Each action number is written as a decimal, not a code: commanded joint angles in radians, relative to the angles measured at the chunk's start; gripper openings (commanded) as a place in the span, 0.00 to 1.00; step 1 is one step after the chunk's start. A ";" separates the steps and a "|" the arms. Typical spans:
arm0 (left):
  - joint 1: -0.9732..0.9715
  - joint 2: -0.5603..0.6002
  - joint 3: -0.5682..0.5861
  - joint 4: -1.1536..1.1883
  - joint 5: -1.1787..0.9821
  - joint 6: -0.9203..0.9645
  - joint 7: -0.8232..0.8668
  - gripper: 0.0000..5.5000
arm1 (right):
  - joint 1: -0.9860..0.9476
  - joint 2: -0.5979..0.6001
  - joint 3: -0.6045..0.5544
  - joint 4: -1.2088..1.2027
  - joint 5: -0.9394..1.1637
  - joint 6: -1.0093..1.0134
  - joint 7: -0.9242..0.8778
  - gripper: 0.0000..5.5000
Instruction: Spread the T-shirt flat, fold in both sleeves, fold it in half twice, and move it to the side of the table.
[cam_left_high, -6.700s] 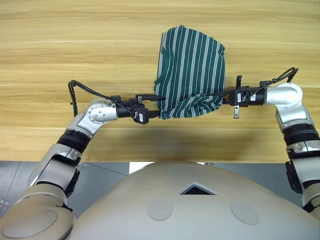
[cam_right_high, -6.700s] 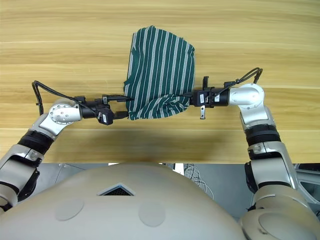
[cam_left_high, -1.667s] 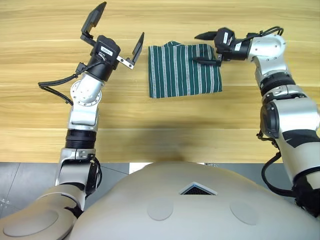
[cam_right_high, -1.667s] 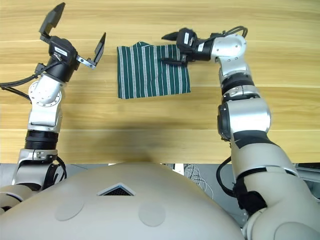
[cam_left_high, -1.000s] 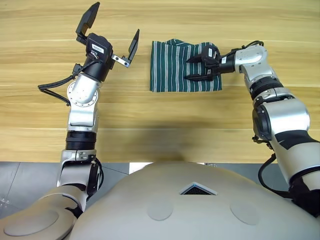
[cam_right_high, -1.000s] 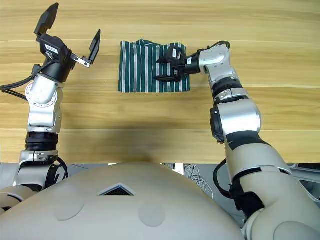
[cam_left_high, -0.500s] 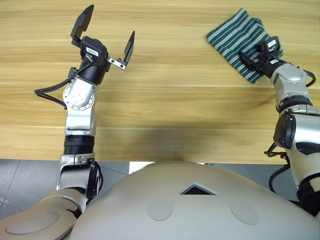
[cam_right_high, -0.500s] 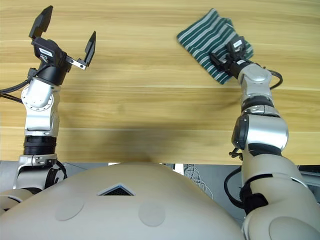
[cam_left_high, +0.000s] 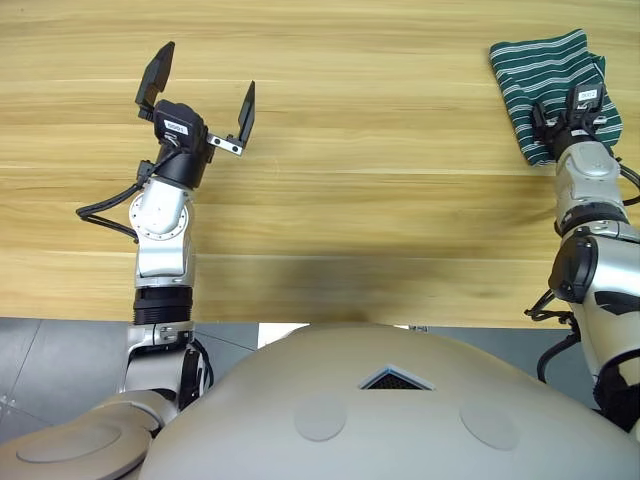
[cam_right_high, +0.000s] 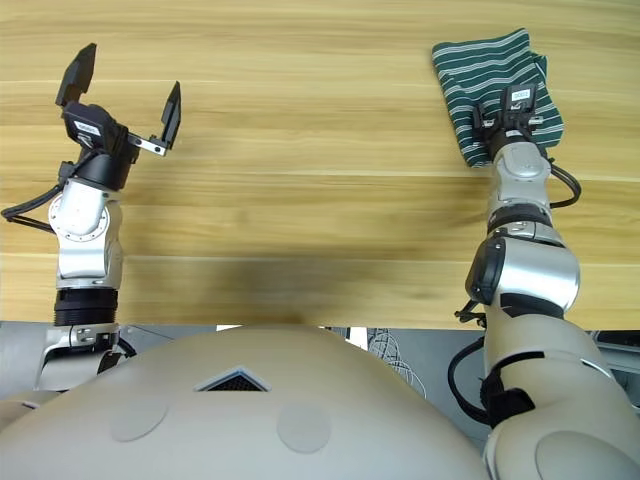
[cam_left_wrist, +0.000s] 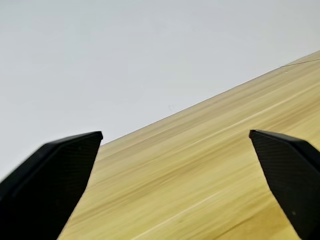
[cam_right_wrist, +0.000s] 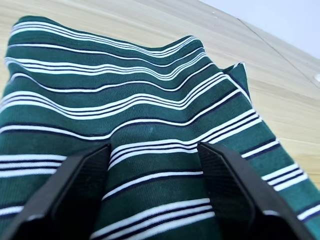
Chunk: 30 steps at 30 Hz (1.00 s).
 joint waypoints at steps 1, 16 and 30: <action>-0.003 0.002 0.011 0.016 0.018 -0.012 0.018 0.97 | 0.012 0.028 0.054 0.024 -0.072 -0.084 -0.056 0.59; -0.061 -0.029 0.196 0.359 -0.040 -0.215 0.175 0.97 | 0.005 0.226 0.003 -0.040 0.052 -0.575 0.114 0.59; -0.191 0.008 0.188 0.644 0.066 -0.352 0.252 0.97 | 0.013 0.257 0.012 -0.008 0.034 -0.496 0.102 0.59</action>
